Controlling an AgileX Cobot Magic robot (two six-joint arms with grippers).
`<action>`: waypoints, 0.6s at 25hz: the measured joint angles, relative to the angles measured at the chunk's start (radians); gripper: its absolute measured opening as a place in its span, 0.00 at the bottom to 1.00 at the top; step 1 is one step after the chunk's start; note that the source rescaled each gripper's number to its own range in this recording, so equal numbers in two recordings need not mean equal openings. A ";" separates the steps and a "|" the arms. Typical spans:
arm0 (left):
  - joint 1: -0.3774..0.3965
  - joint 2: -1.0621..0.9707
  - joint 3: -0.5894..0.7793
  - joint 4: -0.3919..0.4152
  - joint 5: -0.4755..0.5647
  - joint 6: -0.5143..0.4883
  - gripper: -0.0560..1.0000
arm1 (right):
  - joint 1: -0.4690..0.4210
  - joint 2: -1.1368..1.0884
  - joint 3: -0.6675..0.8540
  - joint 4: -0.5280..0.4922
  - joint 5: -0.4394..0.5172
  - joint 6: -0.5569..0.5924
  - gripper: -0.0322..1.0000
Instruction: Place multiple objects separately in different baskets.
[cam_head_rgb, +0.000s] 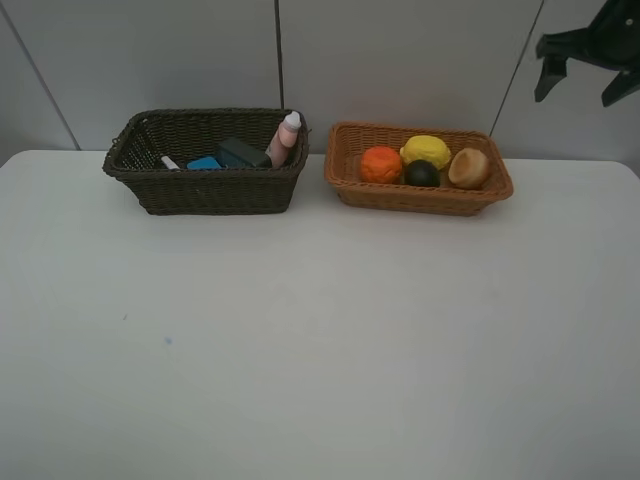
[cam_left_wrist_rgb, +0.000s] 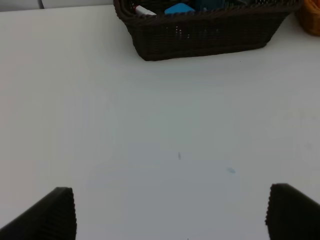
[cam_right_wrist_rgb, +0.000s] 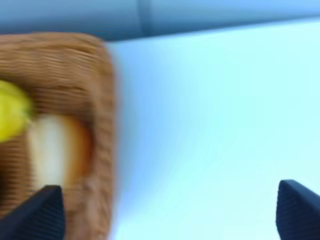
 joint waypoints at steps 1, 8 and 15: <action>0.000 0.000 0.000 0.000 0.000 0.000 1.00 | -0.012 -0.021 0.032 -0.003 0.000 0.000 1.00; 0.000 0.000 0.000 0.000 0.000 0.000 1.00 | -0.019 -0.285 0.377 -0.034 -0.002 0.026 1.00; 0.000 0.000 0.000 0.000 0.000 0.000 1.00 | 0.016 -0.740 0.794 -0.035 -0.025 0.058 1.00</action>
